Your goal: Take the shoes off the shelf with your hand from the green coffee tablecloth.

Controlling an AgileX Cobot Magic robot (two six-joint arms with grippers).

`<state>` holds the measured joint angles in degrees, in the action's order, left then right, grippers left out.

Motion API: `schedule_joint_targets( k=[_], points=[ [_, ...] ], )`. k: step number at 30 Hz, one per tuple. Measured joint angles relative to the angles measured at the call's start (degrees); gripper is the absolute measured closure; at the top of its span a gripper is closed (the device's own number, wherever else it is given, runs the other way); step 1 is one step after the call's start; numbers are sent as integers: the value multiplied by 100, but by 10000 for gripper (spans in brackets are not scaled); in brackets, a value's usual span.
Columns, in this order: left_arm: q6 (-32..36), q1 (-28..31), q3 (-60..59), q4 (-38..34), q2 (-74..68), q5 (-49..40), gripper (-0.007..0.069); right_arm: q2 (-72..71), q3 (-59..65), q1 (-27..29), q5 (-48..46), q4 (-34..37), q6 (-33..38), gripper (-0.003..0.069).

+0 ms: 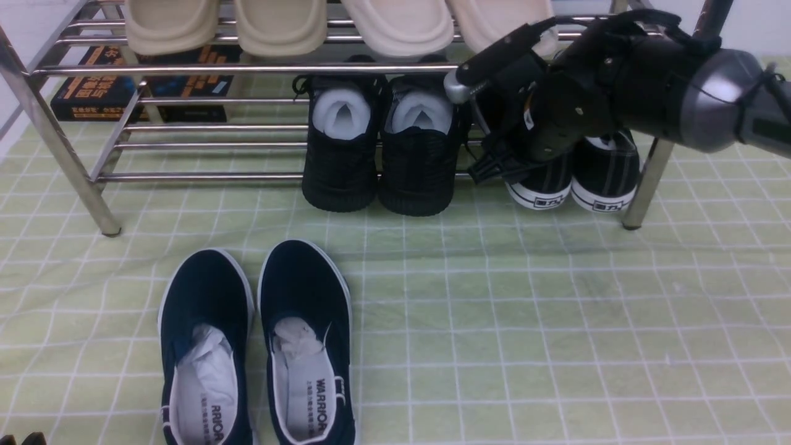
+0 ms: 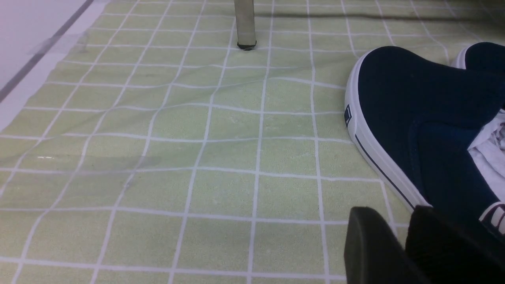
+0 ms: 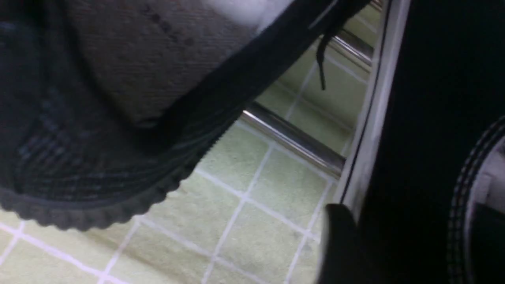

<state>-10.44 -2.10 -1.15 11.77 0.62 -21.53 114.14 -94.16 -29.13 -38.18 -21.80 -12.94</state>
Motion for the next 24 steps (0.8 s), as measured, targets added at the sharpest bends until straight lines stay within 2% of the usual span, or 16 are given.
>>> schedule_joint_targets(
  k=[2,4,5,6,11,15,24],
  points=[
    [0,0,0,0,0,0,445,0,0,0,-62,-121,0,426],
    [0,0,0,0,0,0,445,-11,-7,0,-111,-114,0,502],
    [0,0,0,0,0,0,445,-56,-18,-13,-214,-92,0,601],
    [0,0,0,0,0,0,445,-110,-23,-18,-328,-51,0,638],
    [0,0,0,0,0,0,440,-486,-23,-18,-952,257,53,655],
    [0,0,0,0,0,0,433,-1198,-23,-146,-2102,809,392,655],
    [-5,0,0,0,0,-1,424,-2319,-23,-452,-3441,1712,629,655]
  ],
)
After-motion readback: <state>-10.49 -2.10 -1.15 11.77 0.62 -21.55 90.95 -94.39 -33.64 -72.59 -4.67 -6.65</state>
